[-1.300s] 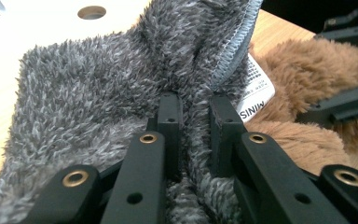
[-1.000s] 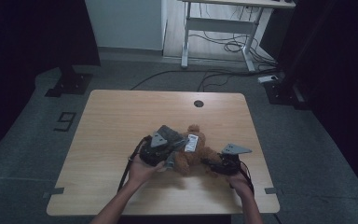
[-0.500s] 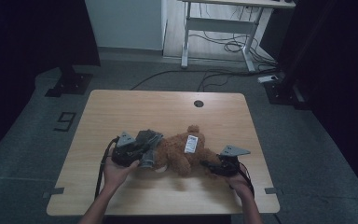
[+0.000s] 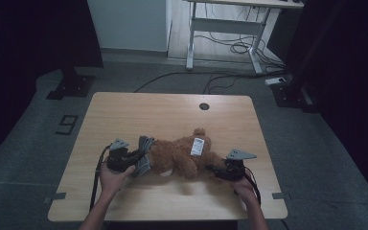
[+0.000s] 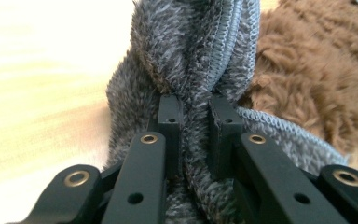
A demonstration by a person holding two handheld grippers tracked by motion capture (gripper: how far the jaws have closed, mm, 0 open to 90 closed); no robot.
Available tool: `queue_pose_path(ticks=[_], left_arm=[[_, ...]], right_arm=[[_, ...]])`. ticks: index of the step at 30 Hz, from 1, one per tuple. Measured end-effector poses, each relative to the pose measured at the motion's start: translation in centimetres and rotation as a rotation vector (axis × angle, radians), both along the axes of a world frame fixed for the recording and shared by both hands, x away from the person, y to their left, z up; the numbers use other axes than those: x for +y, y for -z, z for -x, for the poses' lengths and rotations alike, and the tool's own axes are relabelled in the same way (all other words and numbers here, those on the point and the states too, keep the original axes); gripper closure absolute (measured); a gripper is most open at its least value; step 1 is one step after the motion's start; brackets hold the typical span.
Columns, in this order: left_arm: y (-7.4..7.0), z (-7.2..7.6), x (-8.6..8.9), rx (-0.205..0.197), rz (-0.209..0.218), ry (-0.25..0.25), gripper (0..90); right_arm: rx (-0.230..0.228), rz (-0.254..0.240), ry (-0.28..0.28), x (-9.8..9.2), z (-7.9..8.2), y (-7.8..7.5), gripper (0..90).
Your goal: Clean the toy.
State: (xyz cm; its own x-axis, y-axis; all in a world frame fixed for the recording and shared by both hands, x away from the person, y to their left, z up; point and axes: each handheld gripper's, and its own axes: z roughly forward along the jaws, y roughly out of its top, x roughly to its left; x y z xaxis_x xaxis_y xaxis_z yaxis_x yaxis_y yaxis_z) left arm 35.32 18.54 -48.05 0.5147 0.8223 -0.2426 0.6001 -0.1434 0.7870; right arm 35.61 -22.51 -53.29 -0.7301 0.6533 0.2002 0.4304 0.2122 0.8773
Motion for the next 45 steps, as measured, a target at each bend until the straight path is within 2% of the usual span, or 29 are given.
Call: queue_pose_path(ticks=[4, 7, 8, 10, 13, 16, 17, 20, 21, 23, 24, 28, 35, 37, 39, 45], left_arm=[[-3.2, -0.1, -1.9, -0.068, -0.002, 0.050, 77.2], [-5.4, -0.1, -5.4, -0.120, -0.049, 0.115, 77.2], [-5.7, -0.2, -6.4, -0.125, -0.057, 0.130, 77.1], [-6.2, -0.6, -9.4, -0.126, -0.067, 0.180, 77.1], [-6.2, -1.4, -13.4, -0.109, -0.086, 0.245, 77.1], [-5.4, -2.4, -16.4, -0.069, -0.086, 0.285, 77.0], [-5.1, -2.6, -17.6, -0.060, -0.097, 0.294, 77.0], [-3.8, -2.9, -19.5, -0.078, -0.202, 0.296, 76.7], [-3.6, -3.0, -19.5, -0.080, -0.203, 0.290, 76.6], [-3.5, -3.1, -18.8, -0.056, -0.160, 0.291, 76.8], [-3.5, -3.1, -18.4, -0.049, -0.153, 0.289, 76.9], [-3.5, -3.1, -15.9, -0.055, -0.168, 0.233, 77.1], [-2.9, -3.0, -12.7, -0.069, -0.233, 0.173, 77.3], [-2.7, -3.1, -11.7, -0.051, -0.223, 0.164, 77.3], [-2.6, -3.2, -10.8, -0.028, -0.189, 0.169, 77.4], [-2.8, -3.1, -11.0, -0.030, -0.215, 0.174, 77.3]], right_arm=[[0.001, -0.004, 0.003, 0.0, 0.0, 0.0, 55.2], [0.000, -0.006, 0.006, 0.1, 0.0, 0.1, 55.2], [0.001, -0.004, 0.006, 0.1, 0.0, 0.0, 55.2], [0.001, -0.006, 0.009, 0.2, 0.1, 0.1, 55.2], [0.002, -0.008, 0.010, 0.1, 0.1, 0.1, 55.1], [0.002, -0.010, 0.007, 0.1, 0.1, 0.1, 55.1], [0.000, -0.010, 0.009, 0.1, 0.1, 0.1, 55.1], [0.001, -0.008, 0.008, 0.1, 0.1, 0.1, 55.1], [0.002, -0.005, 0.011, 0.1, 0.1, 0.2, 55.1], [0.006, -0.002, 0.011, 0.1, 0.1, 0.2, 55.2], [0.004, 0.002, 0.008, 0.1, 0.1, 0.2, 55.2], [0.009, -0.002, 0.012, 0.2, 0.1, 0.2, 55.2], [0.019, -0.010, 0.006, 0.1, 0.1, 0.2, 55.2], [0.019, -0.013, 0.005, 0.1, 0.1, 0.3, 55.1], [0.020, -0.015, 0.002, 0.1, 0.1, 0.3, 55.1], [0.020, -0.010, 0.000, 0.2, 0.1, 0.3, 55.1]])
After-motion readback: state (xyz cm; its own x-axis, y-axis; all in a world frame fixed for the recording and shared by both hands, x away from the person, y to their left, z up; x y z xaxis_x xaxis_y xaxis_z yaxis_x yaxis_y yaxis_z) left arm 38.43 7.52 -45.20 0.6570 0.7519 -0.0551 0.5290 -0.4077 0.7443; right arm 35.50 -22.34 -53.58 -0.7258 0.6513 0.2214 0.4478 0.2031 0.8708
